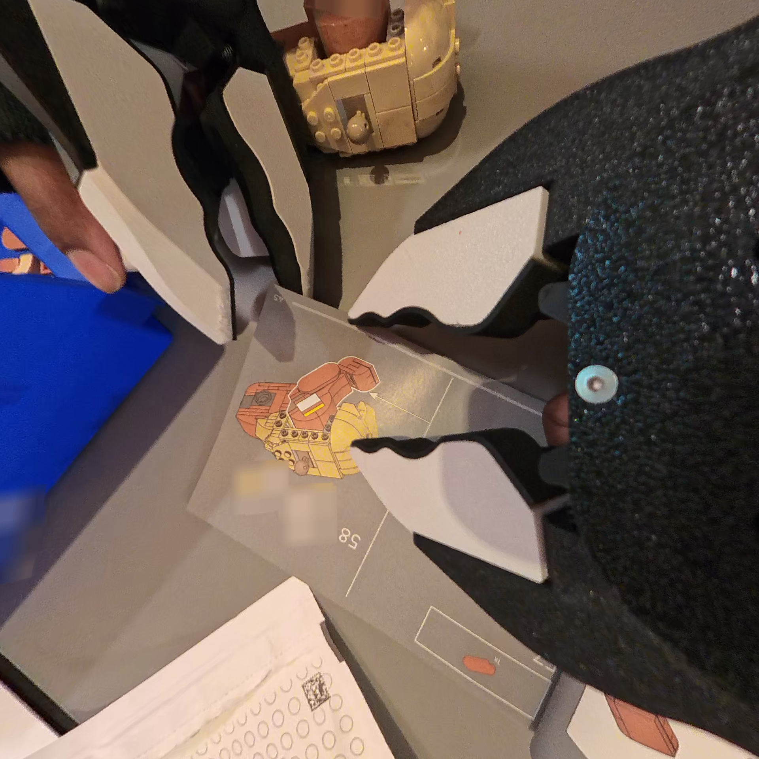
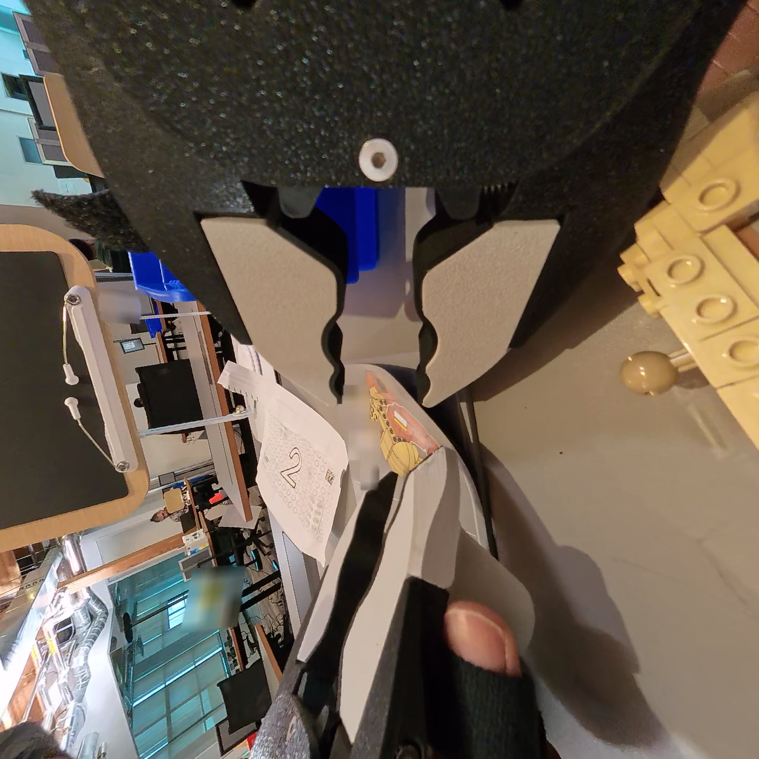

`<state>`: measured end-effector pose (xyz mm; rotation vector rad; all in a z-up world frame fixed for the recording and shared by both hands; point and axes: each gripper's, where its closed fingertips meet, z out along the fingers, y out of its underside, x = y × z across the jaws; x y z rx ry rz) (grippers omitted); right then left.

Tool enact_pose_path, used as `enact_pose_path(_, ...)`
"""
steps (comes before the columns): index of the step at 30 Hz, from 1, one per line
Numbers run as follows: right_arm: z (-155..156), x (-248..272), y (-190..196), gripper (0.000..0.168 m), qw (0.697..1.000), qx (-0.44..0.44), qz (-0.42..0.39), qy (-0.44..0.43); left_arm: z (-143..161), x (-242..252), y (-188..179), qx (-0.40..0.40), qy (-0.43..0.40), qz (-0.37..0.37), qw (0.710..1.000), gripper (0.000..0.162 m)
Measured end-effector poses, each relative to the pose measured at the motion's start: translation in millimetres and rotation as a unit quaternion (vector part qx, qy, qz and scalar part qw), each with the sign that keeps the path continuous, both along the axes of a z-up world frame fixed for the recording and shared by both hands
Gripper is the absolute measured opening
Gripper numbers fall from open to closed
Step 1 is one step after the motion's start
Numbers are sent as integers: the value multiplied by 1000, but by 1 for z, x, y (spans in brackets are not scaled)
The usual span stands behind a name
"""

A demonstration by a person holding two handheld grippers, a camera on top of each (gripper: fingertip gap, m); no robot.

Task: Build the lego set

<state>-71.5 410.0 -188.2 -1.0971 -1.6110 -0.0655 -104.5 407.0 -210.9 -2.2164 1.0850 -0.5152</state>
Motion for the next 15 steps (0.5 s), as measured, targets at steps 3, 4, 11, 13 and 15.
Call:
enact_pose_path(3,0,0,0,33,1000,0,0,-1,1,5,-2,2,-2,-8,1000,52)
enact_pose_path(4,-1,0,0,33,1000,0,1,-1,0,5,-3,3,1,-10,1000,52)
enact_pose_path(11,-1,0,0,33,1000,2,1,-1,0,2,-1,2,3,-2,1000,52)
enact_pose_path(13,-1,0,0,33,1000,2,1,-1,0,2,-1,3,4,-3,1000,52)
enact_pose_path(15,-1,0,0,33,1000,2,1,-1,0,2,-1,2,4,-3,1000,52)
